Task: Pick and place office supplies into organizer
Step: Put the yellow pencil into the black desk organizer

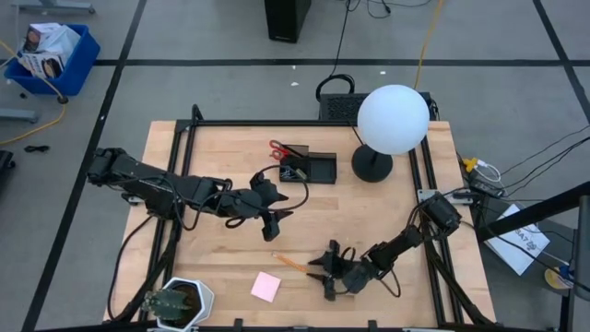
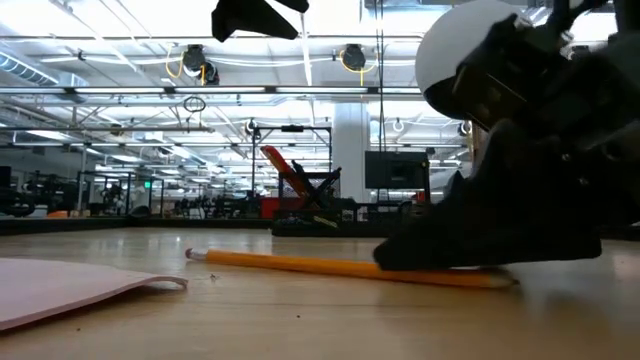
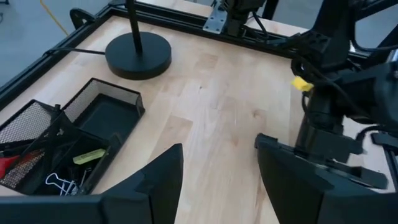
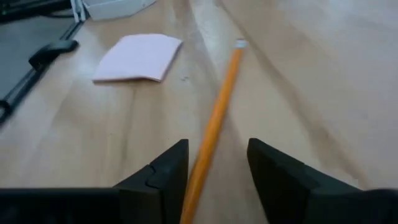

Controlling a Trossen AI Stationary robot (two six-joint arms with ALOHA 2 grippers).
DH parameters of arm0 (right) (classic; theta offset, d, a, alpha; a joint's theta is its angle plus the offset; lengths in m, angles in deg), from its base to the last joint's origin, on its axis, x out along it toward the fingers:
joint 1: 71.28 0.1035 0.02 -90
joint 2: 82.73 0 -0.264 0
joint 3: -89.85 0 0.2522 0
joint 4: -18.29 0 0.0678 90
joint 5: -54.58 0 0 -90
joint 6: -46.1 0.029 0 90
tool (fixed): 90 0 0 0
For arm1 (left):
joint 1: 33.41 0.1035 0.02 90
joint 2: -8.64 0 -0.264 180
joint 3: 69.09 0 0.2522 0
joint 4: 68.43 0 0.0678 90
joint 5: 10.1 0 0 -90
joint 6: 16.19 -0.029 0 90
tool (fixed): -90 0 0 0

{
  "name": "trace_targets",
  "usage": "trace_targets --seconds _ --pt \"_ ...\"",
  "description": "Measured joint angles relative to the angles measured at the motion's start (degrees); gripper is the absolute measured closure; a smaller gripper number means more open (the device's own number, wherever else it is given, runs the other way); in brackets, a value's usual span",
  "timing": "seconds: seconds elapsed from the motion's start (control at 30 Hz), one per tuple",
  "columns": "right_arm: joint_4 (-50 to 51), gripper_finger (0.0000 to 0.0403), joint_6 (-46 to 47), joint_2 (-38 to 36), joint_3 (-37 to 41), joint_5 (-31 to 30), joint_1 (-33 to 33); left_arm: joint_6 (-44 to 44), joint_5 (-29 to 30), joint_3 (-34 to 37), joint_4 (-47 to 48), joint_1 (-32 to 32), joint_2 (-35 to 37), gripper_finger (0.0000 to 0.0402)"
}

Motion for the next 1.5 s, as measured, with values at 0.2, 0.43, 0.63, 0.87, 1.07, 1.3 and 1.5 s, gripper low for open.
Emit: trace_targets --seconds 0.2,0.43,0.63,0.87,1.07,1.3,1.5 --pt "1.22 0.0238 -5.27 -2.21 2.51 0.75 -1.68 -0.03 0.11 0.0 -0.18 -0.02 0.0 0.0194" --pt "2.9 0.0239 -9.55 -2.36 2.54 3.98 -3.87 -0.4 0.11 0.0 -0.59 -0.16 0.0 0.0198" --pt "4.36 0.0256 -8.68 -2.4 2.43 3.97 -3.51 -0.38 0.11 0.0 -0.58 -0.18 0.0 0.0205" --pt "5.86 0.0322 -9.19 -2.54 2.34 4.07 -3.51 -0.38 0.11 0.0 -1.57 -0.18 0.0 0.0202" --pt "5.84 0.039 -10.24 -2.58 2.32 4.54 -3.52 -0.86 0.11 0.0 -1.75 -0.18 0.0 0.0207" --pt "6.52 0.0391 -9.05 -3.54 2.27 4.53 -3.6 -1.28 0.11 0.0 -1.79 -0.18 0.0 0.0209" --pt "8.44 0.0391 -13.7 -9.19 2.51 0.41 -3.55 -0.58 0.29 0.0 -1.58 0.65 0.0 0.0204"
